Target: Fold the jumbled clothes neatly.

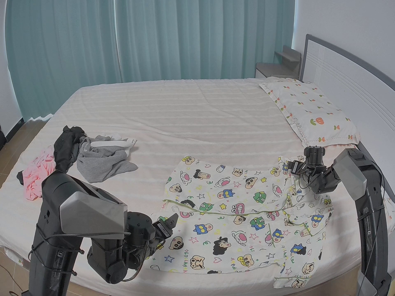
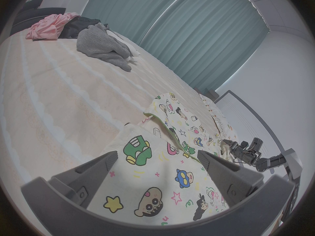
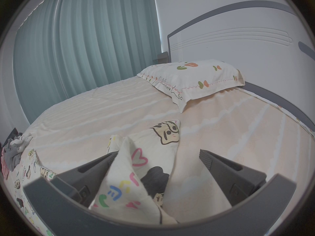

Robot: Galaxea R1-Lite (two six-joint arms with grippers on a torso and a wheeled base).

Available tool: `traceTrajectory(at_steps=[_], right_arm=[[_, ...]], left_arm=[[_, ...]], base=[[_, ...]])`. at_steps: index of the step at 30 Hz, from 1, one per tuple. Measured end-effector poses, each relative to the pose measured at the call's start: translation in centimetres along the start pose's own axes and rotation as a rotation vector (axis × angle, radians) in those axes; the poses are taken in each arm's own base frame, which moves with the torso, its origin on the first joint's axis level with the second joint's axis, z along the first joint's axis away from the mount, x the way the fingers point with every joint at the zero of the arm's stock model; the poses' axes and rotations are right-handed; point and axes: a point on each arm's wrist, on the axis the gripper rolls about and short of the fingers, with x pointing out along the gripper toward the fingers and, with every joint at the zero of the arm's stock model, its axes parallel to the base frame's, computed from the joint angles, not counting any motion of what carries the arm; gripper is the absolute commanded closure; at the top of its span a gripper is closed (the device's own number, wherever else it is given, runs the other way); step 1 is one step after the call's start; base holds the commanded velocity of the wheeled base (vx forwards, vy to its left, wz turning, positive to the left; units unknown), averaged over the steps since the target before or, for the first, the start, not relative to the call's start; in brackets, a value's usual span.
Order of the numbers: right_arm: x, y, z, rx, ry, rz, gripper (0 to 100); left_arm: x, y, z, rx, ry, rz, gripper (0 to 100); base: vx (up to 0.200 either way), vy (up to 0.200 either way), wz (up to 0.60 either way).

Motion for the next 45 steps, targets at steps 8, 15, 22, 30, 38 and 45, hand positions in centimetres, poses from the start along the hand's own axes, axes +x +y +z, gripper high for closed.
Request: traceTrajectory(at_steps=[8, 15, 22, 30, 38, 45], right_arm=[[0.4, -2.7, 0.3, 0.003, 0.054, -0.079, 0], [0.6, -4.6, 0.6, 0.005, 0.113, -0.142, 0], [0.9, -5.6, 1.8, 0.021, 0.098, -0.175, 0], [0.6, -5.3, 5.0, 0.11, -0.069, -0.171, 0], [-0.8, 0.4, 5.9, 0.137, -0.136, 0.008, 0], [-2.0, 5.0, 4.7, 0.098, -0.097, 0.139, 0]], left_arm=[[0.0, 0.1, 0.0, 0.0, 0.0, 0.004, 0], [0.1, 0.2, 0.0, 0.001, 0.001, 0.007, 0], [0.1, 0.3, 0.0, 0.001, -0.001, 0.009, 0], [0.1, 0.3, 0.1, -0.001, -0.002, 0.011, 0], [0.2, 0.6, 0.3, -0.012, -0.01, 0.021, 0], [0.3, 0.9, 0.5, -0.018, -0.015, 0.034, 0]], base=[[0.0, 0.0, 0.0], [0.0, 0.0, 0.0], [0.0, 0.0, 0.0], [0.0, 0.0, 0.0], [0.0, 0.0, 0.0], [0.0, 0.0, 0.0]])
